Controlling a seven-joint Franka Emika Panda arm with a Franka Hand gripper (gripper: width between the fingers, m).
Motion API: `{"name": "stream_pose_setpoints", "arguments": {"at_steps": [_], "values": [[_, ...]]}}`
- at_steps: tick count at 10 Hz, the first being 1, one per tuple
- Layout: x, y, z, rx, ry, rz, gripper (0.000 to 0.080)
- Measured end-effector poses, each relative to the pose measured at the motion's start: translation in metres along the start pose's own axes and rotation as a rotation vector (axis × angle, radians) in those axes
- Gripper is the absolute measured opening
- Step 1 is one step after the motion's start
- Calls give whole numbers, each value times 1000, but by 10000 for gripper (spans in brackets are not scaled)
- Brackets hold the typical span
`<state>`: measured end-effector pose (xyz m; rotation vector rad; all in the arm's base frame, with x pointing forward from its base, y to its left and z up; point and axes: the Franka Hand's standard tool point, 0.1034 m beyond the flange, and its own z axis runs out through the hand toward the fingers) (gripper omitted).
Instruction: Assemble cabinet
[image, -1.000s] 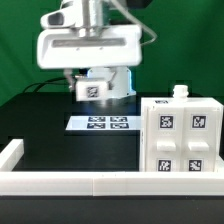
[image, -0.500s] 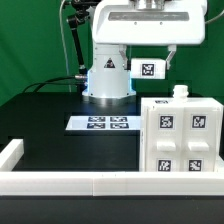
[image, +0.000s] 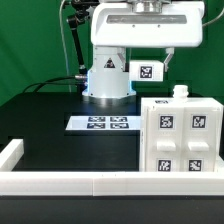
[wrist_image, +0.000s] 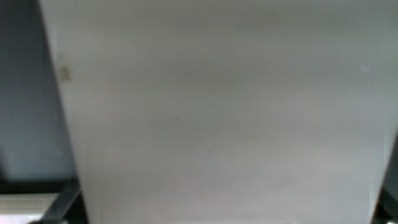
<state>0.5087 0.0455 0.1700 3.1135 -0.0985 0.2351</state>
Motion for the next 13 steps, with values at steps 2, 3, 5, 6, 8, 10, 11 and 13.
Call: {"name": "stream_pose_setpoints", "arguments": {"at_steps": [2,3,5,6,8,10,11,13], "values": [[28,-19,-11,34,7,-26,543],[45,-26,-13,41,24,-31,543],[64,-33,-17,54,46,-46,543],[62,-33,-16,54,43,-46,543],[61,-33,-15,53,42,-46,543],[64,-34,-13,51,41,-57,543],[73,-37,-11,54,37,-78,543],[91,-44,-3,60,46,-91,543]]}}
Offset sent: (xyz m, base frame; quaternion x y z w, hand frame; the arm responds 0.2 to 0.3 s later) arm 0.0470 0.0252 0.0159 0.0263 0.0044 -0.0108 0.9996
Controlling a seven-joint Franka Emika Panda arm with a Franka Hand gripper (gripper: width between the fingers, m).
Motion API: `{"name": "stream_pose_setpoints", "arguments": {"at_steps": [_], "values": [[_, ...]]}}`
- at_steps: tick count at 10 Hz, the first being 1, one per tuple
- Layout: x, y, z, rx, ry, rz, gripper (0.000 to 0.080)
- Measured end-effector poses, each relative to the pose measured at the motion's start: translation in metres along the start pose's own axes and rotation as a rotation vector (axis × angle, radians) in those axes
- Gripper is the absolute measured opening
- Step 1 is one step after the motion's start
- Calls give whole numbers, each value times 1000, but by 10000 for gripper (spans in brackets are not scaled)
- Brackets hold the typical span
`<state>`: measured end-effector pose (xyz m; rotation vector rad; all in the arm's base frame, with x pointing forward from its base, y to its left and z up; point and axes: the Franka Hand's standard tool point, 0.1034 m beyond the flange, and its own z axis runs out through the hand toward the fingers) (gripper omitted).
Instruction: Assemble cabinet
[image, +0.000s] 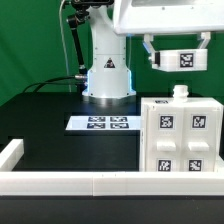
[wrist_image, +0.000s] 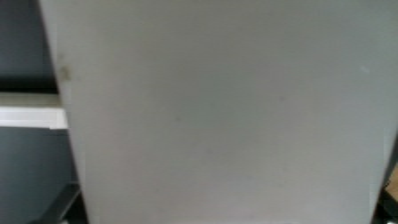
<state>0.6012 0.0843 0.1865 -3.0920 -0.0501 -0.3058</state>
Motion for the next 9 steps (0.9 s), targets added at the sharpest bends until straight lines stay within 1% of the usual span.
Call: {"name": "stream_pose_setpoints", "arguments": {"at_steps": [2,3,8,9], "values": [[5,-3,11,3,-7,-12,543],[6,-2,13,3,-9,-28,543],[3,0,18,2,-15,-58,543],[1,1,21,2,-21,-67,543]]}}
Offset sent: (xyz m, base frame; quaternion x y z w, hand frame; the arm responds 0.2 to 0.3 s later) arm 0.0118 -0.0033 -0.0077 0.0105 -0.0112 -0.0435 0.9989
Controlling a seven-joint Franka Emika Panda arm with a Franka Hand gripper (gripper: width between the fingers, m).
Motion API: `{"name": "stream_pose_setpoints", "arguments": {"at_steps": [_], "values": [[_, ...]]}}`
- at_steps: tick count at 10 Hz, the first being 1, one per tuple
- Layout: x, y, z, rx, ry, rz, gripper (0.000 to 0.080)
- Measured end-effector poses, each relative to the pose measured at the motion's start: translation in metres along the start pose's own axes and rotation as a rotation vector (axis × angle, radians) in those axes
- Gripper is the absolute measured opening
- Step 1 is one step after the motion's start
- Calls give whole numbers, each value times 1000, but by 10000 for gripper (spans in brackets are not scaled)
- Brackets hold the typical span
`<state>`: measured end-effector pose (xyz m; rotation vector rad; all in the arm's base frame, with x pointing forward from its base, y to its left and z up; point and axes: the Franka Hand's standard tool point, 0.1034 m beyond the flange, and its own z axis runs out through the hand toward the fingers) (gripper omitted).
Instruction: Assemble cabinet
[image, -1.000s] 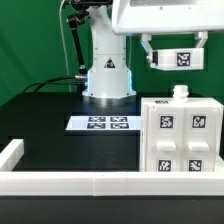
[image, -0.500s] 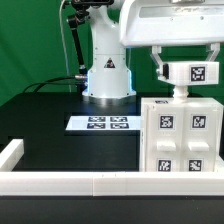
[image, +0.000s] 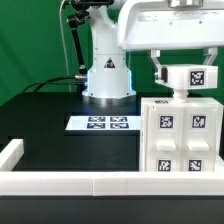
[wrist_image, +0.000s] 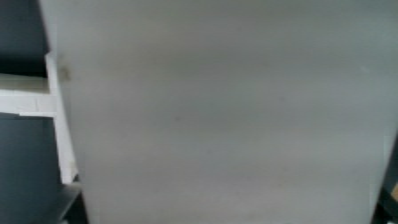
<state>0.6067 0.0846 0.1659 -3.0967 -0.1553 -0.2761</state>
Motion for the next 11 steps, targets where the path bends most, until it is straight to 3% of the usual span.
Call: {"name": "stream_pose_setpoints", "arguments": {"at_steps": [4,11], "values": [[-1,1,9,0,-12,-11,543],[2,2,10,1,23,-11,543]]}}
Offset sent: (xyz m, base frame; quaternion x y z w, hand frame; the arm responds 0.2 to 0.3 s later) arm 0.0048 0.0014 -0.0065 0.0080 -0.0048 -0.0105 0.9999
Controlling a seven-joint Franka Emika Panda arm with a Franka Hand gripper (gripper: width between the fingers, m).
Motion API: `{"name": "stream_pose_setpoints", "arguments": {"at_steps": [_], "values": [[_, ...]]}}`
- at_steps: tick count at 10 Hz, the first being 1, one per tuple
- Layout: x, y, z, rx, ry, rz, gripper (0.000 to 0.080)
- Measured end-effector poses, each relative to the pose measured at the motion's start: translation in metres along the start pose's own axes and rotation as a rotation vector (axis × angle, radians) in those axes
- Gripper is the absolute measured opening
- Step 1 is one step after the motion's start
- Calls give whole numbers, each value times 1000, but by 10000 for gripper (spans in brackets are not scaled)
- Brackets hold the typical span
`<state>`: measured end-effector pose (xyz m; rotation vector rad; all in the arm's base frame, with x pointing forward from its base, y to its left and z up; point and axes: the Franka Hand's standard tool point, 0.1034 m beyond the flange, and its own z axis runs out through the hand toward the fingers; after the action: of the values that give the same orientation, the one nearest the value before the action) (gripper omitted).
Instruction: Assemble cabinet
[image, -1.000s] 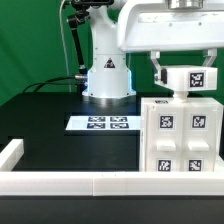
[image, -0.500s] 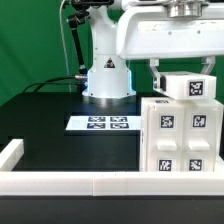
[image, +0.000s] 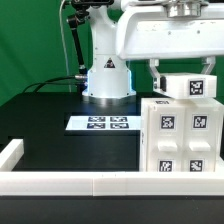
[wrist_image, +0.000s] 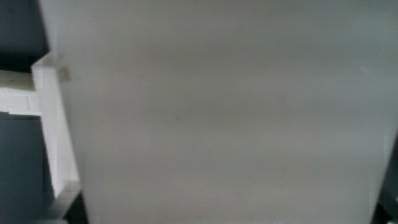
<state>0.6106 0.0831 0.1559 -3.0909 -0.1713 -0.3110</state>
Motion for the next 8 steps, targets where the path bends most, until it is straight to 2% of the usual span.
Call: {"name": "stream_pose_setpoints", "arguments": {"at_steps": [6,8], "values": [[0,0,0,1,0,15,543],[0,-1,0,7,0,107,543]]}}
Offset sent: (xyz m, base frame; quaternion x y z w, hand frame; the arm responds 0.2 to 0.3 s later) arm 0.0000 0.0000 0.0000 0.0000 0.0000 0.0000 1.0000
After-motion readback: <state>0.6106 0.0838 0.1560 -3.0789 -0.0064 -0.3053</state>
